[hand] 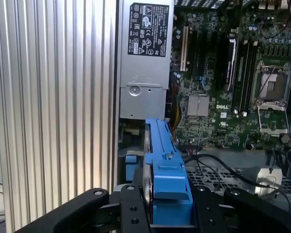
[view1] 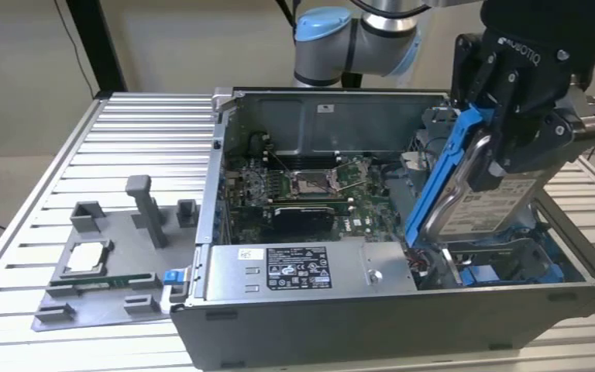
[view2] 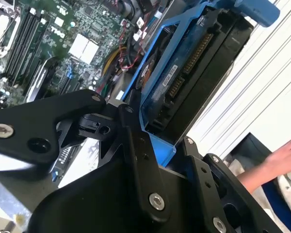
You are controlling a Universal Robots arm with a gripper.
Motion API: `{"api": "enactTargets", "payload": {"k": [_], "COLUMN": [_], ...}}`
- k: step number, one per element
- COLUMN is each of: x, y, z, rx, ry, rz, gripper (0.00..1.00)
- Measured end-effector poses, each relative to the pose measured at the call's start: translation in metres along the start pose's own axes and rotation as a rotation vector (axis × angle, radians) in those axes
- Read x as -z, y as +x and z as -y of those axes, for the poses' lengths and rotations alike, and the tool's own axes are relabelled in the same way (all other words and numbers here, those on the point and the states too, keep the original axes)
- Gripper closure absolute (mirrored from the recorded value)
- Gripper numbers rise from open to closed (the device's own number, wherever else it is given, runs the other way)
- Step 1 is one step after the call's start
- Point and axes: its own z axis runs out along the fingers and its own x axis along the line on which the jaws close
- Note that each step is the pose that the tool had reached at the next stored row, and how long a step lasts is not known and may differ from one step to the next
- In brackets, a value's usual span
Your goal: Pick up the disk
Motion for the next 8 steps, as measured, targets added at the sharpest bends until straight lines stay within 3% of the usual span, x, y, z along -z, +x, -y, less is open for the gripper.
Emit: {"api": "enactTargets", "payload": {"k": [8], "x": [-0.0029], "y": [0.0052], "z": [0.0210], "rx": [0.000], "ry": [0.0000], "rz": [0.0000], "gripper": [1.00]}}
